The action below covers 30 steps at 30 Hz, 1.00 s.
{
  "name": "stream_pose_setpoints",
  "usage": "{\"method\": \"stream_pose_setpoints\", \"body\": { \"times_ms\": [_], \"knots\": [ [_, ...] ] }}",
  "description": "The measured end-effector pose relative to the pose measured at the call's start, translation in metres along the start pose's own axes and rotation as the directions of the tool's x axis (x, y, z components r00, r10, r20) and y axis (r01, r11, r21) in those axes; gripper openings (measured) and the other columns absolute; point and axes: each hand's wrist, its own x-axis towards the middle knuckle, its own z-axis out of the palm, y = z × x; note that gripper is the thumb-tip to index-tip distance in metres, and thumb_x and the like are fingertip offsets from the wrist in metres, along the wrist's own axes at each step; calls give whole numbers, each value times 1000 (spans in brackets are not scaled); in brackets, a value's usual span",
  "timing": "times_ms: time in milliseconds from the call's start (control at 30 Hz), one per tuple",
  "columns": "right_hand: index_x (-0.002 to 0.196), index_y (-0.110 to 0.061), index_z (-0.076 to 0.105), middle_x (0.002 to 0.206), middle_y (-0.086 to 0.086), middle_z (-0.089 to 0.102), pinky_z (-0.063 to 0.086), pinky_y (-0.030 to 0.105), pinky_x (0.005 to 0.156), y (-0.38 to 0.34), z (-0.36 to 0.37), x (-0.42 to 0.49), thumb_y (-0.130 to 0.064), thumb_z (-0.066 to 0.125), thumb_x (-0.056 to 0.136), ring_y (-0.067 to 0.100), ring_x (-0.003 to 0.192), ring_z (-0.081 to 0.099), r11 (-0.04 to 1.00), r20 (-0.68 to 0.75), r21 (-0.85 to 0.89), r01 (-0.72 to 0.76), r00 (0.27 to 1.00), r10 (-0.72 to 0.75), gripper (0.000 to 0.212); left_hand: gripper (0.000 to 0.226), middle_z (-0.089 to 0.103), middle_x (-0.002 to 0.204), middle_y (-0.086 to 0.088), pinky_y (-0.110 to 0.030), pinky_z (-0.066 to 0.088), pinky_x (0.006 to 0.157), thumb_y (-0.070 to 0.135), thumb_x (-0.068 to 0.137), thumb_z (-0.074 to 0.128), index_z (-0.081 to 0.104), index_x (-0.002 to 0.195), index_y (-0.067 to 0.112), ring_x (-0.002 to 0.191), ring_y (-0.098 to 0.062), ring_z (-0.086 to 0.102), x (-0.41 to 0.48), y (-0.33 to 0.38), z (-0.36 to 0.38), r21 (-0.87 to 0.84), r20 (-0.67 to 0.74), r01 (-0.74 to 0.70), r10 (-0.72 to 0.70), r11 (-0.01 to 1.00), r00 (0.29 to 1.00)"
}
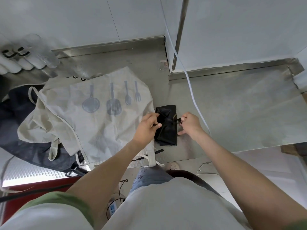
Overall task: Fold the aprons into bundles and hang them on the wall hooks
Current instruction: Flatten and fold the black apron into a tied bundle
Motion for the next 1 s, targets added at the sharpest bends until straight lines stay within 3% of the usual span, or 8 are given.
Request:
{"method": "stream_pose_setpoints", "body": {
  "times_ms": [133, 267, 367, 500, 600, 700, 833, 1000],
  "knots": [
    [100, -6, 46, 87, 12, 49, 54, 52, 84, 0, 8, -2, 6, 32, 97, 26, 76, 55, 990, -3, 132, -43, 999, 44, 19, 18, 55, 104, -7, -10, 35, 73, 8, 93, 60, 48, 80, 8, 90, -15, 51, -4, -4, -4, -32, 36, 199, -198, 979, 980],
    [108, -5, 46, 93, 14, 53, 54, 30, 63, -7, 10, -7, -4, 29, 102, 22, 74, 55, 963, 90, 261, -72, 995, 50, 18, 40, 58, 79, -3, -19, 40, 59, 40, 86, 69, 55, 89, 2, 70, -11, 54, 7, 4, -4, -211, 80, 444, -437, 871, 896],
    [119, 7, 47, 103, 15, 56, 53, 25, 61, -9, 5, -10, -5, 30, 103, 21, 83, 60, 942, 115, 332, -57, 993, 20, 26, 84, 62, 103, -2, -27, 54, 78, 56, 52, 87, 52, 108, 4, 92, -12, 61, 13, 10, 1, -238, 163, 583, -560, 777, 812],
    [113, -3, 47, 108, 14, 58, 53, 24, 69, -12, -1, -17, -7, 31, 104, 18, 86, 61, 873, 165, 485, -49, 986, -37, 19, 71, 70, 108, -4, -40, 52, 95, 50, 47, 87, 68, 106, 14, 102, -21, 65, 20, 10, 2, -287, 331, 649, -563, 705, 758],
    [100, -5, 48, 95, 13, 58, 52, 30, 78, -19, -6, -22, -2, 32, 103, 20, 82, 60, 846, 186, 533, -25, 979, -89, 16, 70, 63, 116, -4, -38, 52, 95, 58, 43, 81, 63, 104, 27, 106, -22, 61, 26, 17, -9, -286, 234, 575, -526, 766, 818],
    [97, -12, 47, 93, 7, 53, 53, 18, 65, -35, -12, -33, 7, 43, 88, 20, 85, 57, 903, 159, 421, 88, 973, -169, 21, 38, 63, 106, -2, -34, 51, 87, 38, 71, 78, 58, 101, 24, 99, -20, 59, 30, 34, -31, -203, 184, 412, -378, 888, 907],
    [138, -35, 28, 145, -6, 30, 35, 13, 98, -62, -29, -43, -3, 53, 71, 4, 132, 28, 869, 194, 74, 488, 848, -493, 78, 19, 57, 84, 4, -30, 41, 74, 16, 86, 66, 50, 83, 26, 87, -20, 55, 40, 52, -67, -111, 331, 253, -205, 961, 921],
    [113, -25, 63, 139, -4, 43, 22, 10, 103, -103, -42, -49, -2, 61, 87, 1, 128, 35, 534, 450, -286, 796, 603, -658, 35, 10, 61, 87, 2, -21, 41, 71, 14, 89, 66, 58, 95, 17, 83, -13, 57, 51, 77, -103, -61, 521, 167, -111, 984, 846]
  ]
}}
